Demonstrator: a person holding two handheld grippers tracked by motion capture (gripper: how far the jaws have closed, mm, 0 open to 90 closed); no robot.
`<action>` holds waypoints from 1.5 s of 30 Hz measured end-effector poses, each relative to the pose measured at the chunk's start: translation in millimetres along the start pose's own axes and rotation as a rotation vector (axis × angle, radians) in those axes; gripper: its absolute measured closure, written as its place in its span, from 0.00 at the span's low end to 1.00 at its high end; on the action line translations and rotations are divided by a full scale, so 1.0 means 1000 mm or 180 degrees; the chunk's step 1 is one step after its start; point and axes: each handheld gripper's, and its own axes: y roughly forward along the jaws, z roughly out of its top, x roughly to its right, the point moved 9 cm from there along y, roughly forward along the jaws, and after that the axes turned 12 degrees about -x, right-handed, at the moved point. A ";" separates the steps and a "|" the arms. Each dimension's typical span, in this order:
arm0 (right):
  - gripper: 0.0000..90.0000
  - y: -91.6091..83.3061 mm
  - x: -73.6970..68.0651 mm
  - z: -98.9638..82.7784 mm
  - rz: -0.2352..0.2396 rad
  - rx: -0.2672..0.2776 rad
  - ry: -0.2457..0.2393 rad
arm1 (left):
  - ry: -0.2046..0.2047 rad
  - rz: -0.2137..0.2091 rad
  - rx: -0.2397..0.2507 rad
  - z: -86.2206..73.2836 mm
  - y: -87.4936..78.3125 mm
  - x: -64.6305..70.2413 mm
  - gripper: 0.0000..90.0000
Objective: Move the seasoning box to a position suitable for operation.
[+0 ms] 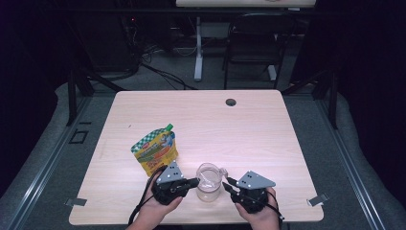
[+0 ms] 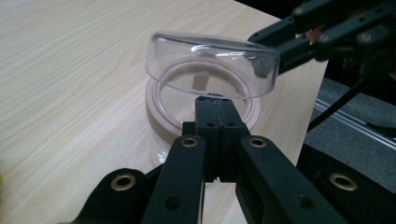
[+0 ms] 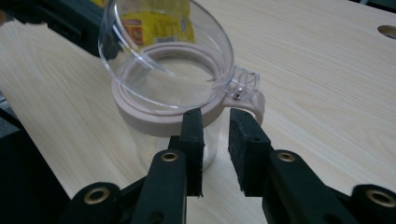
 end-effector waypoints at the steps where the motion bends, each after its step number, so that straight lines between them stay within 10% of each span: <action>1: 0.83 0.000 0.000 0.000 0.0000 0.0000 0.0000 | 0.0000 0.0000 0.0000 0.000 0.000 0.000 1.00; 45: 0.76 -0.006 0.008 0.014 -0.0075 0.0338 0.0172 | -0.0048 -0.0017 -0.0054 -0.005 0.007 -0.004 1.00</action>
